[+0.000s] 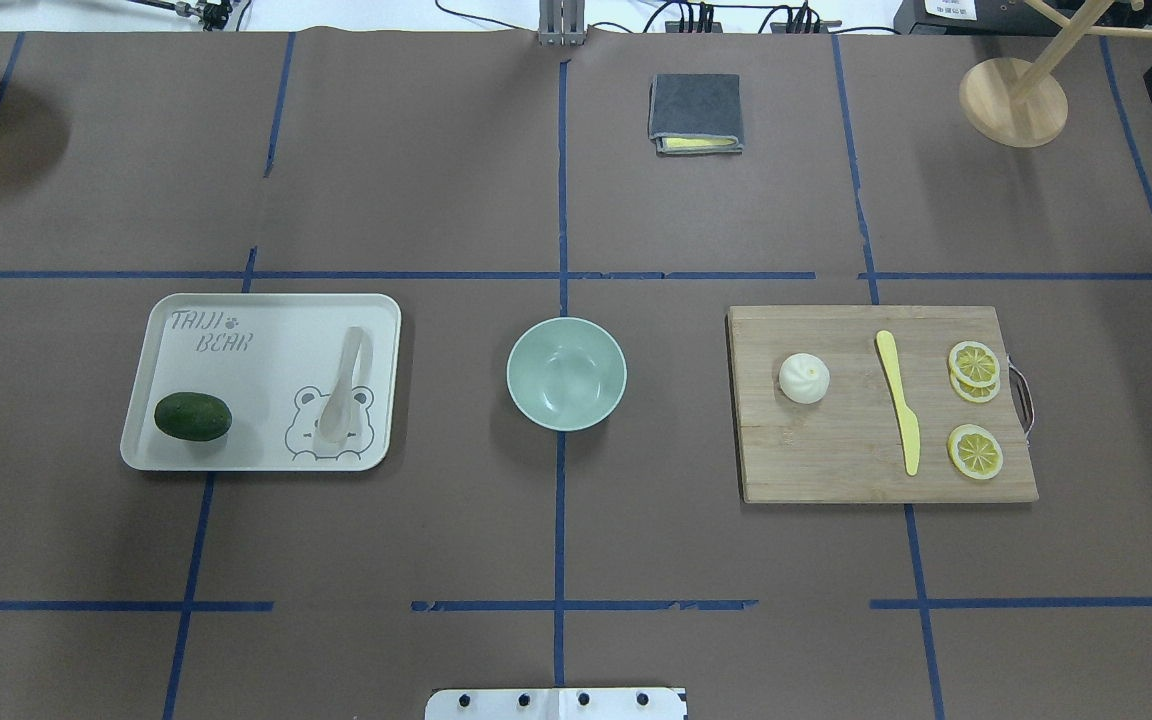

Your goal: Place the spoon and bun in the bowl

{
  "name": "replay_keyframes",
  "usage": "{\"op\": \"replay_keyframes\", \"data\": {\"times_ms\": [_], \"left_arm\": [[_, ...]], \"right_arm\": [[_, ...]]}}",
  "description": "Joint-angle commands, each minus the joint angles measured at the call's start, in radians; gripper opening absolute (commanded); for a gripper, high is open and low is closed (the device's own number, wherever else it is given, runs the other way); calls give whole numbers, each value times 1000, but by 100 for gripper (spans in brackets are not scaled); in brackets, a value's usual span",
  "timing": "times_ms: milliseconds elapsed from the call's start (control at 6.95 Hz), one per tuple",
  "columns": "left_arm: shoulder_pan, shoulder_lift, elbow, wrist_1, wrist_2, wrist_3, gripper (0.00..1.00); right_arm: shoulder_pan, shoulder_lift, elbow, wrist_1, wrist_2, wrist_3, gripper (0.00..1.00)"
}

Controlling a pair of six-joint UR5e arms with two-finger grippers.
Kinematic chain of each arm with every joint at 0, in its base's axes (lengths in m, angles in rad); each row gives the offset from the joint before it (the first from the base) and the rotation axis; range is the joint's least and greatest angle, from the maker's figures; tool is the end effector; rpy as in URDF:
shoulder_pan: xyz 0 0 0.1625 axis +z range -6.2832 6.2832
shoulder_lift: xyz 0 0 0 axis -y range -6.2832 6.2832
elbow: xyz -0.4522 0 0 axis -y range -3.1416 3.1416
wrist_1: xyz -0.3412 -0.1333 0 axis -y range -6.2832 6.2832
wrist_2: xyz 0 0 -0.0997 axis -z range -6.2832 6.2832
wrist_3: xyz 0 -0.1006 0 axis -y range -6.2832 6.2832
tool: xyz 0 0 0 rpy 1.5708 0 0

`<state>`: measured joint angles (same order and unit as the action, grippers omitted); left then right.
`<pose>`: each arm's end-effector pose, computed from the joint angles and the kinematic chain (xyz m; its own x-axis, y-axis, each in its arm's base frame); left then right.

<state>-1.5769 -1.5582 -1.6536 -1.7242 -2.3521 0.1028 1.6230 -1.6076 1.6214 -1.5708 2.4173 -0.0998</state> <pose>-0.0652 -0.4473 0.6383 0.7078 0.2511 -0.6603 -0.0670 0.9544 0.2910 0.0801 -0.4215 0.6750 0.6641 -0.0754 0.7438 0.0141 0.9960 0.0883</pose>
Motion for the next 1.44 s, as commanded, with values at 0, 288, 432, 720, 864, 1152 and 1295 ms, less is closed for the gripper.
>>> {"op": "replay_keyframes", "data": {"times_ms": [0, 288, 432, 720, 864, 1152, 1295], "left_arm": [[2, 0, -2, -2, -1, 0, 100], [5, -8, -24, -24, -4, -9, 100], [9, -20, -29, -28, -10, -14, 100], [139, -40, -163, -25, -6, -254, 100], [228, -40, -234, -29, -4, -403, 100], [390, -42, -320, -119, 40, -675, 98], [534, -46, -336, -197, 156, -844, 98]], "right_arm": [[0, 0, -3, 0, -1, -1, 100], [0, 2, -3, 0, 0, 0, 100], [-18, 14, -3, -2, -4, -1, 100], [-46, 56, -2, -8, 2, 3, 100], [-63, 55, -5, -3, -1, 3, 100], [-63, 41, -1, -2, 2, 60, 100], [-63, 41, 5, 5, 2, 69, 100]]}}
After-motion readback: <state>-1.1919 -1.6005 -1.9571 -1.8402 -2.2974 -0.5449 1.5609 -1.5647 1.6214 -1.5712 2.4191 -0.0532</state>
